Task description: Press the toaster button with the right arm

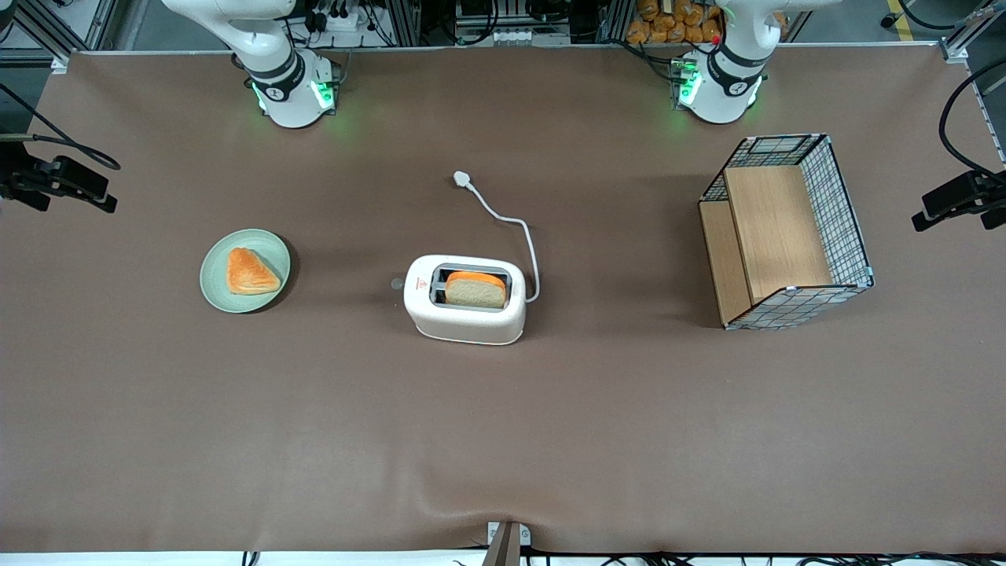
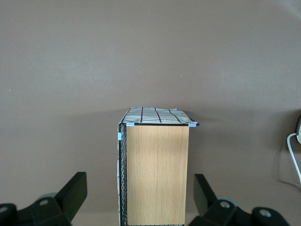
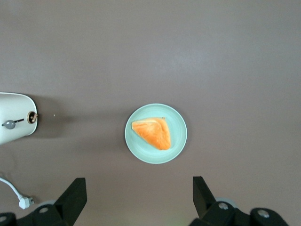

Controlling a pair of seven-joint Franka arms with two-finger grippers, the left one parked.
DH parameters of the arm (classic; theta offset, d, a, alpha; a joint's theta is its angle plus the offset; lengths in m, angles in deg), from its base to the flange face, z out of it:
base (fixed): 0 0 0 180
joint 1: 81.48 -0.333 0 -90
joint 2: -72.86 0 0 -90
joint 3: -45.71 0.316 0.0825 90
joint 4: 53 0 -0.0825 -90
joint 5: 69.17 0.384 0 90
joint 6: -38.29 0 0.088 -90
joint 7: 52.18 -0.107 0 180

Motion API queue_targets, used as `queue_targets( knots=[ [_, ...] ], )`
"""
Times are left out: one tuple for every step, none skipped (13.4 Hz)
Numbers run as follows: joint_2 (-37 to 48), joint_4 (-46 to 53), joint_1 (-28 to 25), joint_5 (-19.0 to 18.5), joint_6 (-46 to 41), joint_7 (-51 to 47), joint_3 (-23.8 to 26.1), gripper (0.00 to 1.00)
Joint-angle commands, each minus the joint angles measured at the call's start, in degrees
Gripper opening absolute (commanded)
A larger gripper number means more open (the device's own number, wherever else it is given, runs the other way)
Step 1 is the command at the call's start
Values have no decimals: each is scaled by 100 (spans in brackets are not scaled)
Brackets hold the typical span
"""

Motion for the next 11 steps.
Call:
queue_targets(
  knots=[
    [-17,142,92,-24,-241,-379,87,100],
    [-17,150,66,-24,-311,-442,87,100],
    [-17,159,83,-24,-329,-434,87,100],
    [-17,159,92,-24,-338,-434,87,100],
    [-17,159,83,-24,-338,-442,87,100],
    [-26,159,83,-24,-330,-443,87,100],
    [-26,159,83,-24,-321,-451,87,100],
    [-35,168,109,-24,-321,-443,87,100],
    [-35,159,109,-24,-321,-443,87,100],
    [-35,159,101,-24,-321,-451,87,100],
    [-35,168,100,-24,-321,-451,87,100]
  ],
)
